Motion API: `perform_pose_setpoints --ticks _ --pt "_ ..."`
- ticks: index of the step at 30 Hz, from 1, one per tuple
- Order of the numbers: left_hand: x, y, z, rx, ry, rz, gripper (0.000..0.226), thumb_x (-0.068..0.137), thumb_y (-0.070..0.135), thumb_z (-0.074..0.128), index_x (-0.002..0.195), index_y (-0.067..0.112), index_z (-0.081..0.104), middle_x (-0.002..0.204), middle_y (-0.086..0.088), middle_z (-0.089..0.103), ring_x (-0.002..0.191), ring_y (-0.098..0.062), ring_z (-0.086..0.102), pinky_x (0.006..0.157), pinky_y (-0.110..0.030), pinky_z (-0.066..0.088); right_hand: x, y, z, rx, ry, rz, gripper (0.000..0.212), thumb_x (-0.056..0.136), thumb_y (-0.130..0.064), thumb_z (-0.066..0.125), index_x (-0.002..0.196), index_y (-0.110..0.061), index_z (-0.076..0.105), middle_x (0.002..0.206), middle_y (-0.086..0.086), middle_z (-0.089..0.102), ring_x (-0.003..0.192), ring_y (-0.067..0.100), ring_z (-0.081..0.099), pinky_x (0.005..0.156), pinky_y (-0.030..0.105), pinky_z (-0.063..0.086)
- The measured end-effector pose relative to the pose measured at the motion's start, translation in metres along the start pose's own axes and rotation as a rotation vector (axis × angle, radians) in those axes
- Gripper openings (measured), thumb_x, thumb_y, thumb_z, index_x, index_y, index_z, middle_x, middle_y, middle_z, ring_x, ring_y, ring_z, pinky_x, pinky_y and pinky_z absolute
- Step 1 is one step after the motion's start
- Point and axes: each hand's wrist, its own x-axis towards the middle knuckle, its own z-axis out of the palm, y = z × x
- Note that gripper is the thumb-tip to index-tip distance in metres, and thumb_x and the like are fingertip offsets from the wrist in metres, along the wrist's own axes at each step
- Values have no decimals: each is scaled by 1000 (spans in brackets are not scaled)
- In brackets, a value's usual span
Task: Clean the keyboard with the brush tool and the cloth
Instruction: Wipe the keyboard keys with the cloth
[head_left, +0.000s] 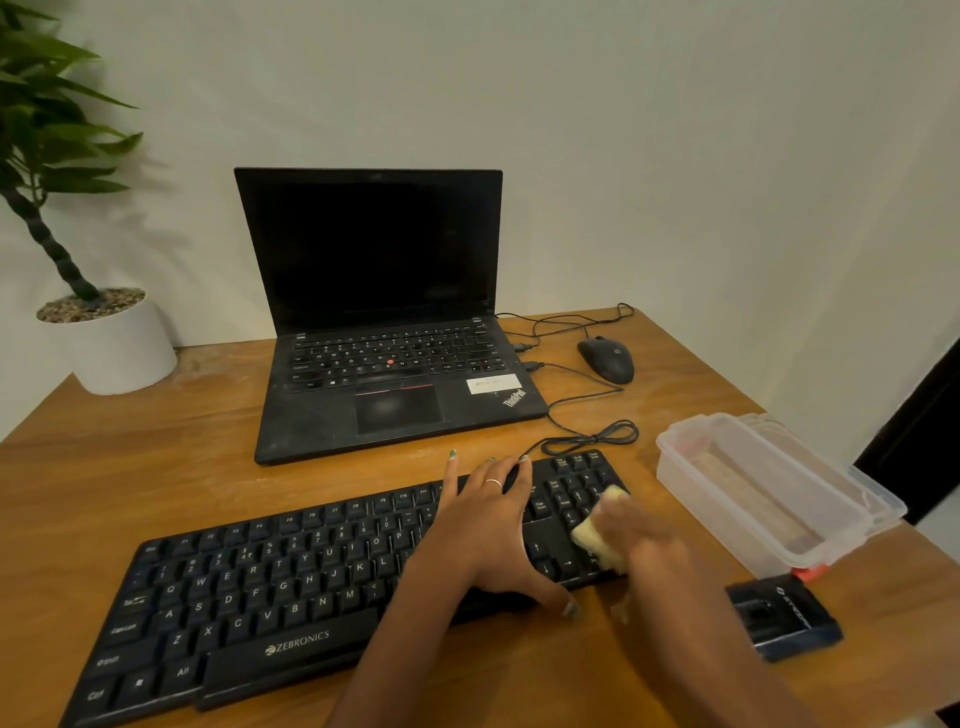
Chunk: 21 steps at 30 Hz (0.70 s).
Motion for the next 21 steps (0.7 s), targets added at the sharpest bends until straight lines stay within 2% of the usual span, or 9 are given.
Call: perform_pose_setpoints --ticks 3,7,9,11,13,15,17,20,21 --pt "-2 1 -1 4 8 -9 135 61 81 64 154 20 -13 163 0 -11 148 -16 -15 113 -53 -23 -9 -1 14 41 -1 -180 52 66 8 56 114 -8 65 120 7 63 117 16 45 108 4 6" --pt "0 0 -1 2 7 4 138 58 83 64 154 19 -12 163 -1 -12 148 -17 -15 112 -50 -25 -1 8 -5 162 72 62 67 84 -17 65 142 -23 31 150 -6 28 138 11 24 112 19 15" --pt "0 0 0 0 15 8 138 58 83 64 154 19 -12 163 -1 -12 148 -17 -15 113 -50 -25 2 0 -6 25 -7 2 69 78 -22 71 139 -19 38 147 -3 36 138 11 26 111 24 22" --pt "0 0 0 9 18 5 137 59 83 64 154 19 -12 163 -1 -11 148 -17 -15 113 -50 -24 -6 -8 -2 -111 -91 -116 81 49 -28 89 123 -10 59 130 5 56 126 12 43 101 27 40" --pt "1 0 1 6 23 3 137 59 83 64 154 20 -12 163 -1 -10 148 -17 -14 113 -50 -25 -10 -8 0 -97 -122 -129 75 64 -20 81 132 -8 50 141 6 45 135 12 31 108 23 29" --pt "0 1 -1 6 8 5 137 59 83 64 154 20 -12 163 -2 -10 148 -18 -14 113 -49 -25 -11 0 -9 56 17 -18 65 86 -14 60 143 -20 29 152 -3 25 142 9 13 112 20 13" --pt "0 0 -1 2 4 5 137 59 83 64 154 20 -12 163 -1 -11 148 -18 -14 113 -50 -25 -12 4 -9 -5 35 30 66 87 -21 60 144 -22 26 152 -4 24 140 12 21 112 22 18" --pt "1 0 0 9 16 3 135 60 82 64 154 19 -12 163 -1 -10 148 -17 -14 113 -50 -25 -5 -4 -1 -149 -165 -67 90 46 -29 91 126 -7 55 133 7 54 123 18 51 100 27 40" --pt "0 0 -1 7 16 5 135 61 82 64 154 19 -12 163 0 -9 148 -17 -14 112 -50 -25 -5 -5 3 -192 -197 -99 93 45 -28 91 127 -5 54 136 7 51 126 19 49 102 27 36"
